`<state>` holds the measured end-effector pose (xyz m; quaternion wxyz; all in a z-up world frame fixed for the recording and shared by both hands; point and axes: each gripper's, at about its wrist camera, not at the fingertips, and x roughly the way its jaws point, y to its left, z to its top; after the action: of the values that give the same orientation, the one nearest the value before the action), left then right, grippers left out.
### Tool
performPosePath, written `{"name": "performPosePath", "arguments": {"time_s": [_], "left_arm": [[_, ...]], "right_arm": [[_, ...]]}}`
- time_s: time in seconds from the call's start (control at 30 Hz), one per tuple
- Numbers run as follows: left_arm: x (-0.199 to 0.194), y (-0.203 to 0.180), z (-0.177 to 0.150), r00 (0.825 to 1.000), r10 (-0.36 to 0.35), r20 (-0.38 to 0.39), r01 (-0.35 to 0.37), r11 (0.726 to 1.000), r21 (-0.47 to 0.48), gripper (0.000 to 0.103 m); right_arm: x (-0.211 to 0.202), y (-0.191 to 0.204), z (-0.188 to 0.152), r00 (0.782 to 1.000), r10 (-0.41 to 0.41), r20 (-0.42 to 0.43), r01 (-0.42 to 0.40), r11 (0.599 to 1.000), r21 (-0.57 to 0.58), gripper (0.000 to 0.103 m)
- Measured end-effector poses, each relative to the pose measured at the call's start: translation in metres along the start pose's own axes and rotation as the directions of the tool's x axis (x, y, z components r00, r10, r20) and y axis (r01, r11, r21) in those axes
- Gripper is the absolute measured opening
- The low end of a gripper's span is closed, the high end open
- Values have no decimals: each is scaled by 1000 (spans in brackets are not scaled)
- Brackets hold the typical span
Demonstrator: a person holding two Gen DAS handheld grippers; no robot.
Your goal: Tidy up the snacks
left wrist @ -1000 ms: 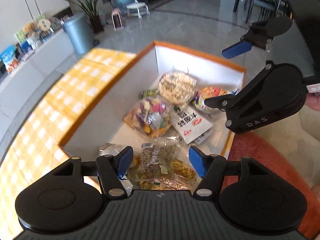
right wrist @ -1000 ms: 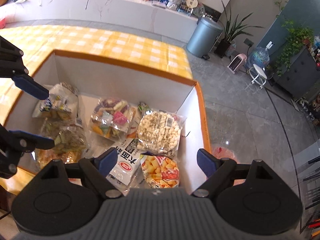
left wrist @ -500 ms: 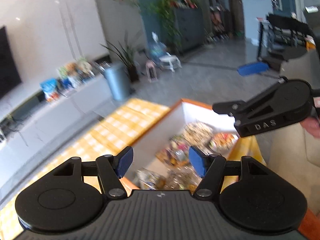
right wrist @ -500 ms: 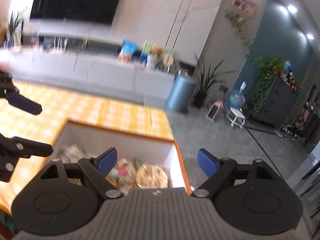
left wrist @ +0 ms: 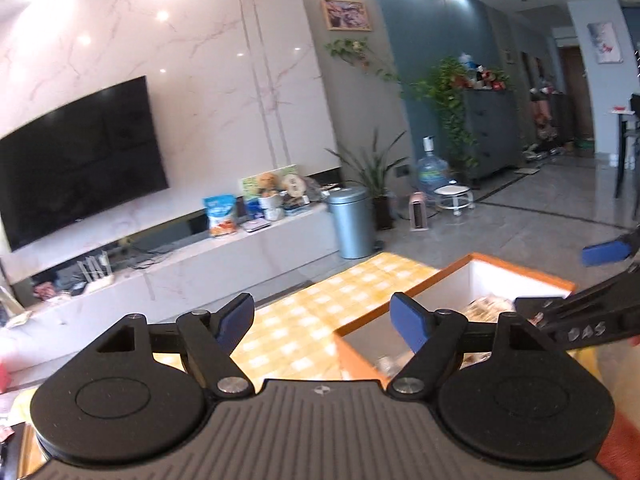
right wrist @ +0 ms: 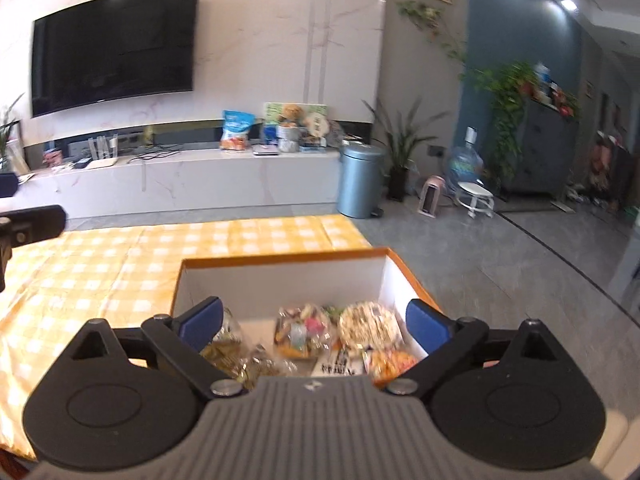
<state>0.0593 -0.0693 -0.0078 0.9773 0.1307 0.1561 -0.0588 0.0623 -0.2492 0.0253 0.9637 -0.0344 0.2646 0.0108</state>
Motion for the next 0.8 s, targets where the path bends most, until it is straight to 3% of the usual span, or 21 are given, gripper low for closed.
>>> {"name": "performPosePath", "arguments": {"time_s": [0.2,0.37,0.6,0.8], "left_arm": [[14,11,-17,995,24,-99,-33,995,-92,91],[39,13,-28,975,16,-223,-47,989,-138,91],[23,8,-58,958,-24,-284,-19,989,-150,91],[21,3,-62,954,-28,-298,-17,989,-147,91]], "right_arm": [[-8,13,-7,999,-15,36,15,1000,26,96],[0,18,-27,998,-18,-58,23,997,80,96],[15,15,-47,988,-35,-153,50,994,94,96],[18,16,-51,988,-49,-147,61,995,75,96]]}}
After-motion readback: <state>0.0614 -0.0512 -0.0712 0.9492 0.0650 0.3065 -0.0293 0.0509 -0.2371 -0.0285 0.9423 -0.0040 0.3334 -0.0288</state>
